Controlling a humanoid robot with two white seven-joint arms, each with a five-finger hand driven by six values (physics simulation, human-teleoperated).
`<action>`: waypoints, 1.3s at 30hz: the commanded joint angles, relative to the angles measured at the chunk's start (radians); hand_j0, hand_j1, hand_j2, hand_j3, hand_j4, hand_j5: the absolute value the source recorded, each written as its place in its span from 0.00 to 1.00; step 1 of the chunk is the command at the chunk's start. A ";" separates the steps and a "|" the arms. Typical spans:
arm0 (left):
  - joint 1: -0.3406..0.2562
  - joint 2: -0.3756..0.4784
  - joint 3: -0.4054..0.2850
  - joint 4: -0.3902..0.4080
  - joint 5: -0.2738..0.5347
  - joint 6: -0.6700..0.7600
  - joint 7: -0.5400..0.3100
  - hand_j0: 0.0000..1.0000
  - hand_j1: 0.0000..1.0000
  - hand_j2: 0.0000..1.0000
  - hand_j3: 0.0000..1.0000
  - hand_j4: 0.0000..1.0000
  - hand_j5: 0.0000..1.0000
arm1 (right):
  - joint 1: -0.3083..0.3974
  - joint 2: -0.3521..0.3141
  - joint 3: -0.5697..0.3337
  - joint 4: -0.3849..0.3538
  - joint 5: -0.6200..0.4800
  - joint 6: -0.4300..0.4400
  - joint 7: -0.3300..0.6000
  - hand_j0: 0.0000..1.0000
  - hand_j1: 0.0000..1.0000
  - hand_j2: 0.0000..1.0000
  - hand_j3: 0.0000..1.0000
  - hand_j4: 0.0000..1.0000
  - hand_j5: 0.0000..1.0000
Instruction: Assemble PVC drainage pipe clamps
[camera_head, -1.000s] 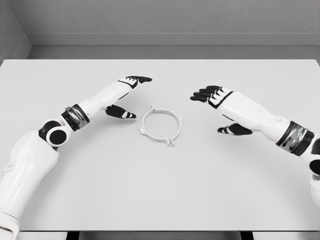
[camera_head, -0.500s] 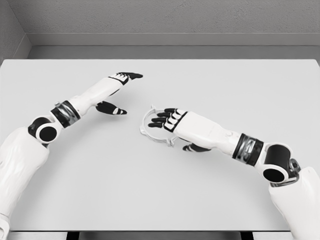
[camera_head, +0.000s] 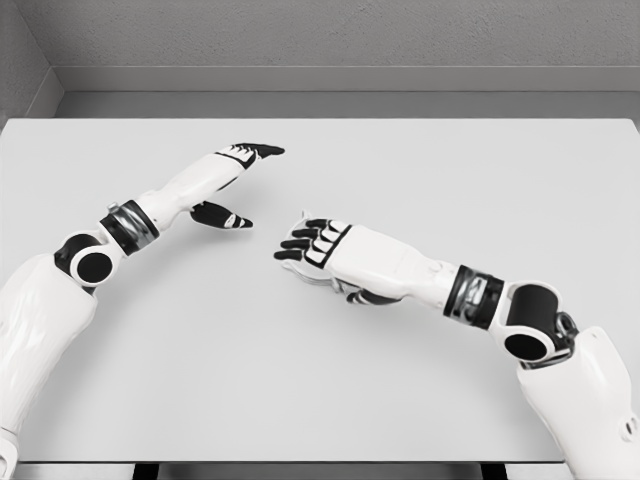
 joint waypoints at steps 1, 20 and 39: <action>0.002 0.001 0.016 -0.001 0.008 0.001 0.001 1.00 1.00 1.00 1.00 1.00 1.00 | 0.000 0.008 0.014 0.016 0.002 0.003 0.000 1.00 1.00 1.00 1.00 1.00 1.00; 0.005 0.081 0.080 0.004 0.008 0.001 0.004 1.00 1.00 1.00 1.00 1.00 1.00 | -0.032 0.010 0.014 0.111 0.005 0.003 -0.002 1.00 1.00 1.00 1.00 1.00 1.00; 0.005 0.081 0.080 0.002 0.008 0.001 0.004 1.00 1.00 1.00 1.00 1.00 1.00 | -0.055 0.020 0.017 0.173 0.007 0.003 -0.002 1.00 1.00 1.00 1.00 1.00 1.00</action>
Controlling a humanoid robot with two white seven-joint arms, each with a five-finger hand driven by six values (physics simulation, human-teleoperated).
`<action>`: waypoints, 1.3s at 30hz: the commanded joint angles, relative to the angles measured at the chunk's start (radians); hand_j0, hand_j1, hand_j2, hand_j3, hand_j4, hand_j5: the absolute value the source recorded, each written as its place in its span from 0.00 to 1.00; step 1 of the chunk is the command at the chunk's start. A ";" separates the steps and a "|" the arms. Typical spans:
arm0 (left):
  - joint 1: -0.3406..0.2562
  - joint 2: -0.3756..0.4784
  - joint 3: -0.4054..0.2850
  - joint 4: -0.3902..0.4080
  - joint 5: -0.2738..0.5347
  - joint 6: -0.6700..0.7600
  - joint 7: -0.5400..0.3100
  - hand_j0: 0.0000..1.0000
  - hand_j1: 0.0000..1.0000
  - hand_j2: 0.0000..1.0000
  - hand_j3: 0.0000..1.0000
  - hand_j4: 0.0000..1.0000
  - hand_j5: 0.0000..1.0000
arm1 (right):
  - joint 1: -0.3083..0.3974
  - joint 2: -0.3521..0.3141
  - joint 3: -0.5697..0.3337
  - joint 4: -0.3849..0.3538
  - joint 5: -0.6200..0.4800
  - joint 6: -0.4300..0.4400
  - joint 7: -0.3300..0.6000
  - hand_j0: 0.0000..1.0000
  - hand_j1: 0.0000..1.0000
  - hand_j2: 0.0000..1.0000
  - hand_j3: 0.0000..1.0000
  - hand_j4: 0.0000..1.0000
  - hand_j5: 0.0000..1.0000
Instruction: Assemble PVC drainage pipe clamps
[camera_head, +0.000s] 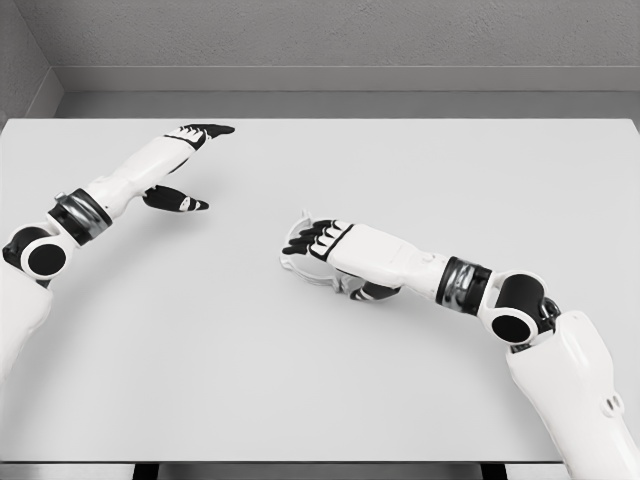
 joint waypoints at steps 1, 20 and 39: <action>0.000 0.001 0.001 0.000 0.007 0.001 0.001 1.00 1.00 1.00 1.00 1.00 1.00 | 0.000 0.000 0.000 0.002 -0.007 0.003 0.000 1.00 1.00 1.00 1.00 1.00 1.00; 0.000 0.001 0.002 0.000 0.007 0.001 0.001 1.00 1.00 1.00 1.00 1.00 1.00 | -0.025 0.015 0.016 0.033 0.002 0.003 0.000 1.00 1.00 1.00 1.00 1.00 1.00; 0.009 0.027 0.019 0.000 0.019 0.001 0.001 1.00 1.00 1.00 1.00 1.00 1.00 | -0.034 0.015 0.016 0.047 0.002 0.003 0.000 1.00 1.00 1.00 1.00 1.00 1.00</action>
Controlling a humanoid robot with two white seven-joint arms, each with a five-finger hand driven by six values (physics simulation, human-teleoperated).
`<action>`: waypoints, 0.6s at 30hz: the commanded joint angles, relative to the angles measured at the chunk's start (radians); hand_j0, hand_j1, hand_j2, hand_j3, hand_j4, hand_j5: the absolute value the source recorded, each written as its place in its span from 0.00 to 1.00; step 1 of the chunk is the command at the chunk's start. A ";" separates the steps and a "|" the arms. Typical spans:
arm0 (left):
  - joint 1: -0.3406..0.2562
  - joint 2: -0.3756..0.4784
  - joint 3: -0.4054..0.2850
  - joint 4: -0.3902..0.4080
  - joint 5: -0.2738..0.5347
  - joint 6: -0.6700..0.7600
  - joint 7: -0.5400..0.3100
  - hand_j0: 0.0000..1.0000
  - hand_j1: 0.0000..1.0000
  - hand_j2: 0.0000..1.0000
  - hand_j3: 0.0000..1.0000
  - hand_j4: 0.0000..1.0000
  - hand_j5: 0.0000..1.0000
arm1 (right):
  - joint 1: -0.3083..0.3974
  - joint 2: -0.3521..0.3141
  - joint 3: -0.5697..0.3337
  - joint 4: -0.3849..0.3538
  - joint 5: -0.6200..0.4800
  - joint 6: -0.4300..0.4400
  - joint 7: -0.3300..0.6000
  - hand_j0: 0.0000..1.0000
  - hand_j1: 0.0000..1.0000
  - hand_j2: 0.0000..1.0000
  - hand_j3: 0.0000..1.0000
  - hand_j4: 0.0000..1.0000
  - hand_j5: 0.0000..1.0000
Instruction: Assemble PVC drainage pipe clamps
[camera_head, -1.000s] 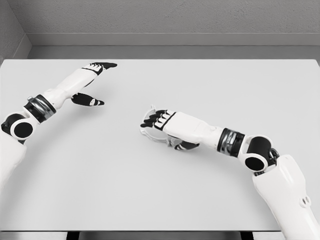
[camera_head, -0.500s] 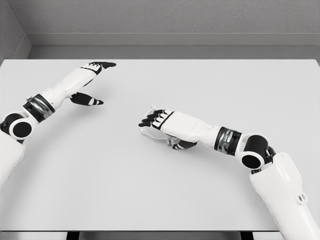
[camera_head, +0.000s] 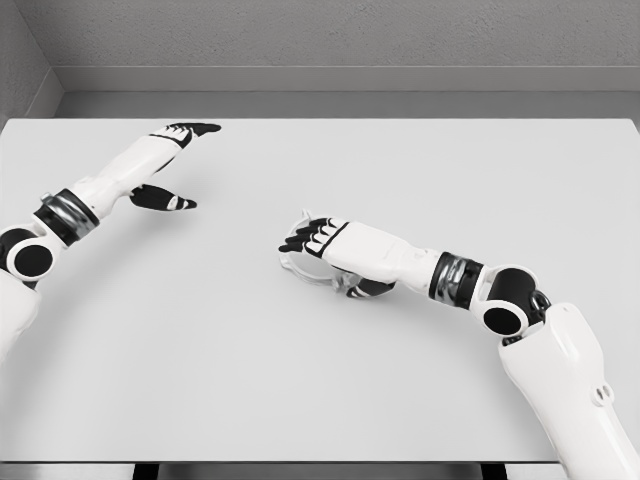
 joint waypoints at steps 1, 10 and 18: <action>0.000 0.001 0.002 0.000 0.008 0.001 0.000 1.00 1.00 1.00 1.00 1.00 1.00 | 0.002 0.000 -0.001 -0.002 -0.007 0.003 0.000 1.00 1.00 1.00 1.00 1.00 1.00; 0.002 0.000 0.002 0.000 0.008 0.001 0.000 1.00 1.00 1.00 1.00 1.00 1.00 | 0.011 -0.035 -0.043 -0.052 -0.014 0.003 0.001 1.00 1.00 1.00 1.00 1.00 1.00; -0.003 -0.046 -0.004 0.007 0.001 0.001 0.000 1.00 1.00 1.00 1.00 1.00 1.00 | -0.014 -0.046 -0.112 -0.024 0.002 0.003 0.001 1.00 1.00 1.00 1.00 1.00 1.00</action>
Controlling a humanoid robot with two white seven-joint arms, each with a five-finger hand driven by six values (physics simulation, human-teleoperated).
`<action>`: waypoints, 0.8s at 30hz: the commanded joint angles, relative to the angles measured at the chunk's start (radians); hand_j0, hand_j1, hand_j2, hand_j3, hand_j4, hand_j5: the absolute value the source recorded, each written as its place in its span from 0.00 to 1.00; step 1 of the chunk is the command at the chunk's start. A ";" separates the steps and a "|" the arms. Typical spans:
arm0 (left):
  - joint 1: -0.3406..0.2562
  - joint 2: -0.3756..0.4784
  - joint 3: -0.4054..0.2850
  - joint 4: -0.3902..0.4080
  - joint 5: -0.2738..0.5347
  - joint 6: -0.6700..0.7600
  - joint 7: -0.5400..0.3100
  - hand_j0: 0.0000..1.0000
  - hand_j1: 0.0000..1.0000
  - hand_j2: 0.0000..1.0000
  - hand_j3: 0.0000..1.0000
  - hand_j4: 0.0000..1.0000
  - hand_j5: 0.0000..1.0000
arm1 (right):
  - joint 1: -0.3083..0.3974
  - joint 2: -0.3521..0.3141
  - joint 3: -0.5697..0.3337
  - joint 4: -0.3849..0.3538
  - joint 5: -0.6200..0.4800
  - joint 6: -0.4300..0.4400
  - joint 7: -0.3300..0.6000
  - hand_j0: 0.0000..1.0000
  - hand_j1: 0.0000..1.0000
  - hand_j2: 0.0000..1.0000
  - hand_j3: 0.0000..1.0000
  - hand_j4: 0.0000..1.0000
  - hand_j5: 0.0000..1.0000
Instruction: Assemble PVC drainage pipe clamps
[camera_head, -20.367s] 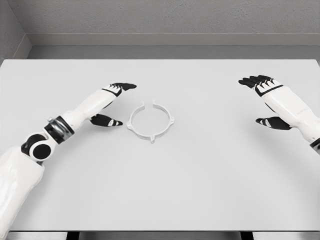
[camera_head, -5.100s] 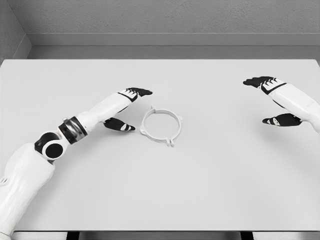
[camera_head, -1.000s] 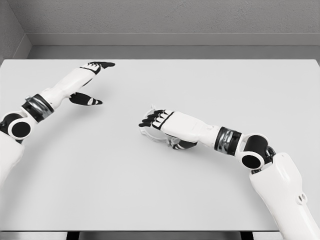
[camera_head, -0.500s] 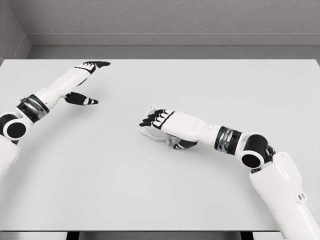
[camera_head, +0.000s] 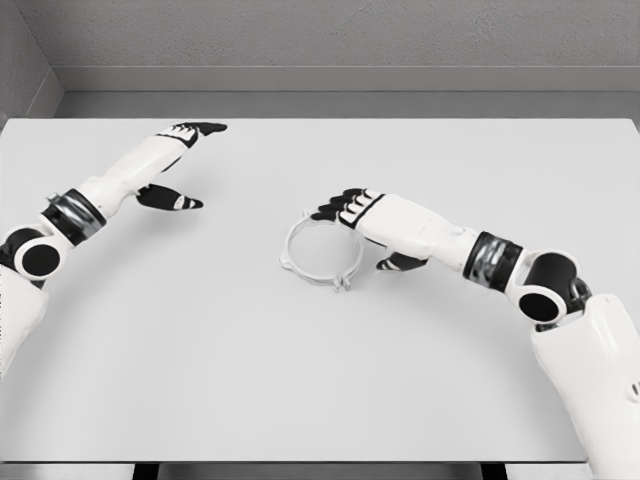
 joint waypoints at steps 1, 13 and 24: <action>0.000 -0.031 -0.005 0.004 0.002 0.001 0.000 1.00 1.00 1.00 1.00 1.00 1.00 | -0.005 0.004 -0.010 0.043 0.002 0.002 -0.002 1.00 1.00 1.00 1.00 1.00 1.00; -0.025 -0.053 -0.008 0.023 0.009 0.001 0.002 1.00 1.00 1.00 1.00 1.00 1.00 | -0.166 0.109 -0.007 0.332 0.063 0.015 -0.006 1.00 1.00 1.00 1.00 1.00 1.00; -0.028 -0.005 -0.005 0.023 0.018 0.001 0.002 1.00 1.00 1.00 1.00 1.00 1.00 | -0.195 0.109 -0.010 0.382 0.065 0.033 -0.011 1.00 1.00 1.00 1.00 1.00 1.00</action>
